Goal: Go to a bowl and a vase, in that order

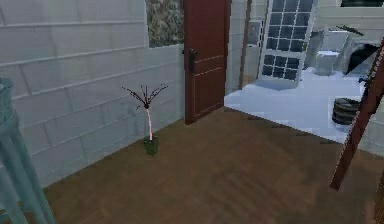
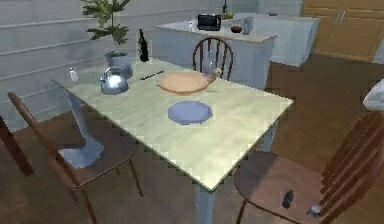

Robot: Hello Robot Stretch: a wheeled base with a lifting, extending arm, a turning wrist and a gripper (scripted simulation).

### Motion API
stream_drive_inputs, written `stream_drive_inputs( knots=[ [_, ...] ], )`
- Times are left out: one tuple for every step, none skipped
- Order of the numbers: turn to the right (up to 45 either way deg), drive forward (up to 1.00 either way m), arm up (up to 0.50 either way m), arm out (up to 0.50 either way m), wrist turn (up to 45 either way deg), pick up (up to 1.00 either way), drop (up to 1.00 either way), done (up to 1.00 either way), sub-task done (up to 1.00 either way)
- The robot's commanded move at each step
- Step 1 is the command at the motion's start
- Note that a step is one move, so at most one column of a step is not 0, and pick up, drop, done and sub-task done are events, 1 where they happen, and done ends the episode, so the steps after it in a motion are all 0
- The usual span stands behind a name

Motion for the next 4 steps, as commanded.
stream_drive_inputs(
  knots=[
    [9.0,0.0,0.0,0.0,0.0,0.0,0.0,0.0,0.0],
    [0.0,0.75,0.0,0.0,0.0,0.0,0.0,0.0,0.0],
    [21.0,0.0,0.0,0.0,0.0,0.0,0.0,0.0,0.0],
    [0.0,1.0,0.0,0.0,0.0,0.0,0.0,0.0,0.0]
  ],
)
